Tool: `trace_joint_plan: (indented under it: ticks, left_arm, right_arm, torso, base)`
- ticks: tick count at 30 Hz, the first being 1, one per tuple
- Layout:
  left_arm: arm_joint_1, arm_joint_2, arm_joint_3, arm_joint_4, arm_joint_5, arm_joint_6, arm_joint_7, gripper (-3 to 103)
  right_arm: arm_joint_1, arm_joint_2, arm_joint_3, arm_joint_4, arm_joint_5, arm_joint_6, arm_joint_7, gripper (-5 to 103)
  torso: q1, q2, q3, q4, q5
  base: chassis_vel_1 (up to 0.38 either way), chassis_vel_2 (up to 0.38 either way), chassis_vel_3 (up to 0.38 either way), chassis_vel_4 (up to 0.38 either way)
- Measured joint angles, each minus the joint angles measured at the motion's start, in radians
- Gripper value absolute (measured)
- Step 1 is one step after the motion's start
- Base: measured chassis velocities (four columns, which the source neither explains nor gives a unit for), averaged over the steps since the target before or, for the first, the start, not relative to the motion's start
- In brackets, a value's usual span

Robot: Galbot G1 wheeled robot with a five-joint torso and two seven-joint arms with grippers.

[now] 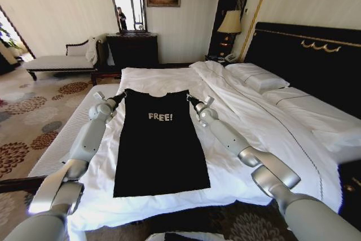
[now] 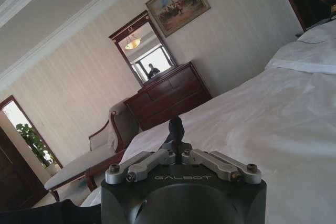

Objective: Fold the clothes on the bed.

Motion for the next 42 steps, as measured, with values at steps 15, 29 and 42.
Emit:
trace_joint_plan:
  ticks: [15, 29, 42]
  left_arm:
    - [0.334, 0.186, -0.018, -0.375, -0.08, 0.043, -0.098, 0]
    - [0.867, 0.327, -0.337, -0.781, -0.102, 0.028, -0.117, 0]
    - [1.102, 0.341, -0.438, -0.967, -0.07, 0.012, -0.161, 0]
  right_arm:
    - [-0.169, -0.248, -0.018, 0.337, 0.029, -0.065, 0.114, 0]
    - [-0.46, -0.392, 0.05, 0.729, 0.043, -0.102, 0.256, 0]
    - [-0.667, -0.513, 0.136, 0.992, 0.035, -0.068, 0.35, 0]
  torso:
    - [0.0, 0.0, 0.0, -0.0007, 0.0003]
    - [0.0, 0.0, 0.0, 0.0, 0.0001]
    - [0.0, 0.0, 0.0, 0.0, 0.0003]
  base:
    - [0.0, 0.0, 0.0, 0.0]
    - [0.0, 0.0, 0.0, 0.0]
    - [0.0, 0.0, 0.0, 0.0]
